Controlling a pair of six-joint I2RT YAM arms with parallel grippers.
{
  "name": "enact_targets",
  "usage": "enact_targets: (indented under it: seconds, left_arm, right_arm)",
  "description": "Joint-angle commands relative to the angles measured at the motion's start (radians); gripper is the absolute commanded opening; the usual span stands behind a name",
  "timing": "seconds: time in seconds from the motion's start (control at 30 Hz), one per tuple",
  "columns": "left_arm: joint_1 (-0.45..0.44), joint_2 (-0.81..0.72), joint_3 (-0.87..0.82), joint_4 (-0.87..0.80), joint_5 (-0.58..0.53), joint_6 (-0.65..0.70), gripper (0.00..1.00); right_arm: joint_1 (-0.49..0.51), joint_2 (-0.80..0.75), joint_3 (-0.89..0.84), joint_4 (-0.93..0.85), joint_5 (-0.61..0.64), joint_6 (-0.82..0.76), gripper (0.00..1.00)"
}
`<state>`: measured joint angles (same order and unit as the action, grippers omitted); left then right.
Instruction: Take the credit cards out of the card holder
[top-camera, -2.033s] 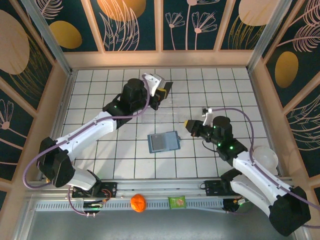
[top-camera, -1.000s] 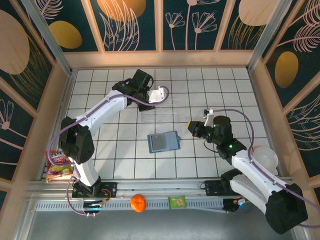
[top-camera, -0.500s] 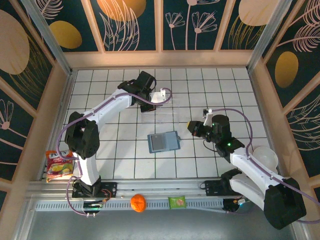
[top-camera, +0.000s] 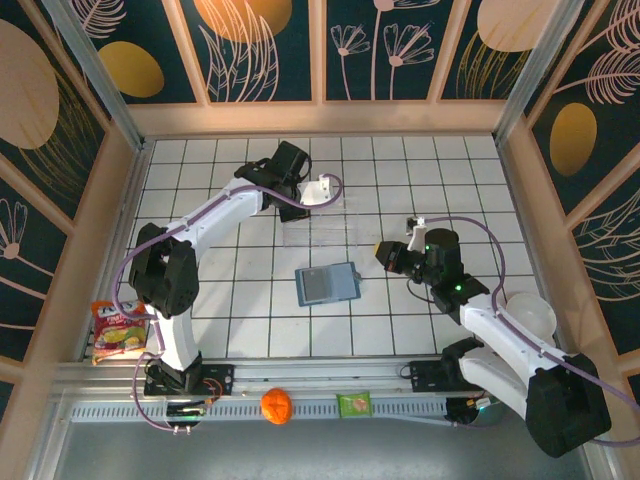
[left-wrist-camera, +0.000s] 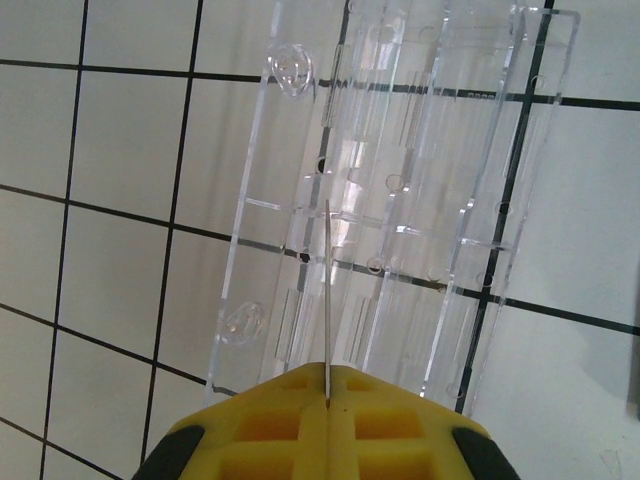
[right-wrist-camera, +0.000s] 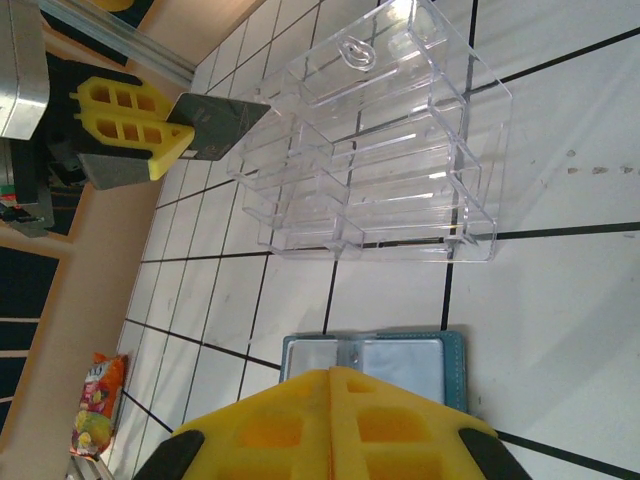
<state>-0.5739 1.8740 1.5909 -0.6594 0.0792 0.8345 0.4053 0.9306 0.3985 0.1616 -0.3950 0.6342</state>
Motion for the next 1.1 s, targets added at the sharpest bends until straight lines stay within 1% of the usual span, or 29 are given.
enact_targets:
  seconds: [0.0,0.37,1.07]
  left_arm:
    - [0.008,-0.007,-0.031,0.023,-0.028,0.015,0.00]
    - [0.014,0.005,-0.045,0.052,-0.052,0.006,0.00]
    - [0.017,0.023,-0.081,0.101,-0.062,0.000,0.00]
  right_arm:
    - [-0.008,0.004,0.017,0.039,-0.021,0.004,0.08]
    - [-0.016,0.008,0.026,0.033,-0.026,0.001,0.08]
    - [-0.024,0.011,0.030,0.035,-0.037,0.000,0.08]
